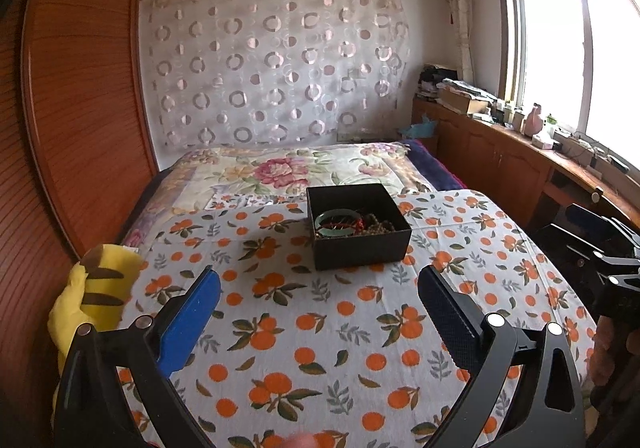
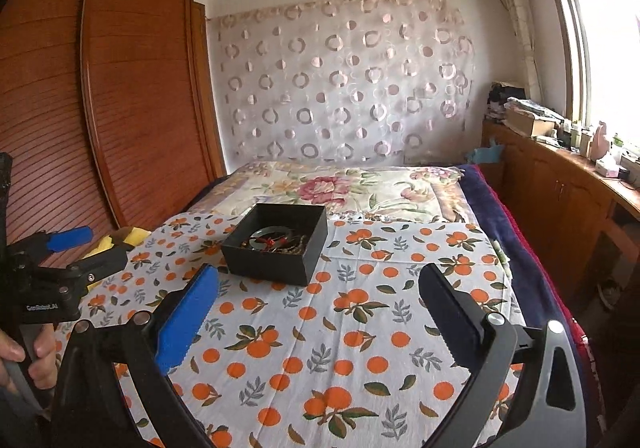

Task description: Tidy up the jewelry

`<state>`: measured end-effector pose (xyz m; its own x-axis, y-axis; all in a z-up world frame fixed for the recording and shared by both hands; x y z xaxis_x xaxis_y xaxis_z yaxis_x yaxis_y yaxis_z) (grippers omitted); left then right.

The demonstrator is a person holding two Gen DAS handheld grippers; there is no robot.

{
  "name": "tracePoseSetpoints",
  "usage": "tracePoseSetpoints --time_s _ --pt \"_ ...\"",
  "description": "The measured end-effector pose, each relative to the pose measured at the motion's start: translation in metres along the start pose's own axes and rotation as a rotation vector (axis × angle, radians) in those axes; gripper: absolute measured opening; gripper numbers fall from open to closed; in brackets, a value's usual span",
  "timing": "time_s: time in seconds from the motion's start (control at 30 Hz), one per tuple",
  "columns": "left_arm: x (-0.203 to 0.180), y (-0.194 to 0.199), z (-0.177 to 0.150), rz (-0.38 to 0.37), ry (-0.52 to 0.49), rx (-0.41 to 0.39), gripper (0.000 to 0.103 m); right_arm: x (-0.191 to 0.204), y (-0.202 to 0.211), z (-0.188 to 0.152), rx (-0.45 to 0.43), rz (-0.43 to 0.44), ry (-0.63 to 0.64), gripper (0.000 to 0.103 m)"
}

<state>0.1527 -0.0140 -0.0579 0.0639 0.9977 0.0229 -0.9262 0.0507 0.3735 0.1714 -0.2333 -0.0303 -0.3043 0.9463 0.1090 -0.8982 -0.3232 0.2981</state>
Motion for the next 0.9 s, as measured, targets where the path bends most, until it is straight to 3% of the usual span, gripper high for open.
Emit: tracePoseSetpoints --time_s 0.9 --pt "-0.002 0.017 0.006 -0.006 0.009 -0.043 0.095 0.0 0.006 -0.002 -0.003 -0.016 -0.004 0.101"
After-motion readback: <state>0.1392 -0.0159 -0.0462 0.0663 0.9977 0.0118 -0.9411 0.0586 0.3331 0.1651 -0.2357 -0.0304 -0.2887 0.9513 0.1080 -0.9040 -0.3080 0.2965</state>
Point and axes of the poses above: each gripper's, at about its wrist camera, not at the fingertips, and y roughly against the way its jaws point, x to its left, z to its top, the point moved 10 cm from there along -y, roughly the way its jaws point, and after that the axes turned 9 degrees about -x, right-handed, at the moved point
